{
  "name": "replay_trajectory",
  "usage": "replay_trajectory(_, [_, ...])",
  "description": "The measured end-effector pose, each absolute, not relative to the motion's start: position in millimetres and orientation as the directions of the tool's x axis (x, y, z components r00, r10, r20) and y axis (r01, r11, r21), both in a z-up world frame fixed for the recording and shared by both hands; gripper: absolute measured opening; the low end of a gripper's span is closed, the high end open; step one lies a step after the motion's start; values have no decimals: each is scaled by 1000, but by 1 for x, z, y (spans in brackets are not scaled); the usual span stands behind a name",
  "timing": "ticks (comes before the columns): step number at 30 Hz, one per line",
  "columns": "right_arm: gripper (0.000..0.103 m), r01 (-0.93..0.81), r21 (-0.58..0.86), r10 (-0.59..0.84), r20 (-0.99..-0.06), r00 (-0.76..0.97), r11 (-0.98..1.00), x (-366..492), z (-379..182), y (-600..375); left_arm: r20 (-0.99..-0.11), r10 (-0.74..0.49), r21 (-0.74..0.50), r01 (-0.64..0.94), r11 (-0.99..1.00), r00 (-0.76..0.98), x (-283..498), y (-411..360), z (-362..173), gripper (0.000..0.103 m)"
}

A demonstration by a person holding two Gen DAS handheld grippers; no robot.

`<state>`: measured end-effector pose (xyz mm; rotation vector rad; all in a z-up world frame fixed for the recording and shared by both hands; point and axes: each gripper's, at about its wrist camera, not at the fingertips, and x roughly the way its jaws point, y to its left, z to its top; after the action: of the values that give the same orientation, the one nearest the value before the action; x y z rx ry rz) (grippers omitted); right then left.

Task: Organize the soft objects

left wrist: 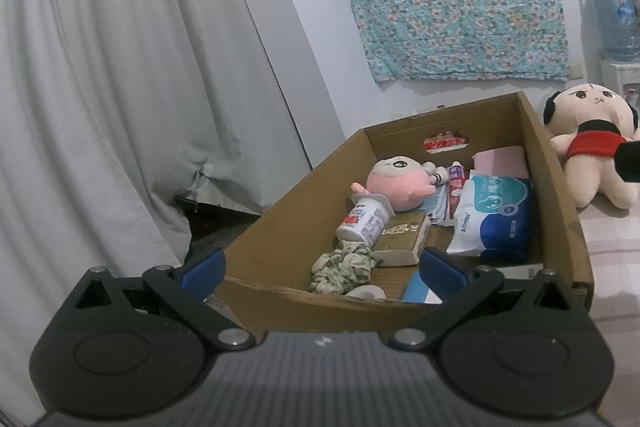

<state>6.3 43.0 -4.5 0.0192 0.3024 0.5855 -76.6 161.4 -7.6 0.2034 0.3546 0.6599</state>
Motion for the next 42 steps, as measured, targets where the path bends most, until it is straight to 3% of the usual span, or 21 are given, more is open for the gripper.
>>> replay_trajectory(25, [85, -510, 140, 529, -251, 811, 848, 2, 5, 27, -265, 628, 253, -576, 777, 731, -80, 168, -3, 103])
replay_trajectory(42, [85, -560, 90, 560, -278, 780, 824, -2, 1, 46, -271, 635, 240, -588, 772, 723, -80, 170, -3, 103])
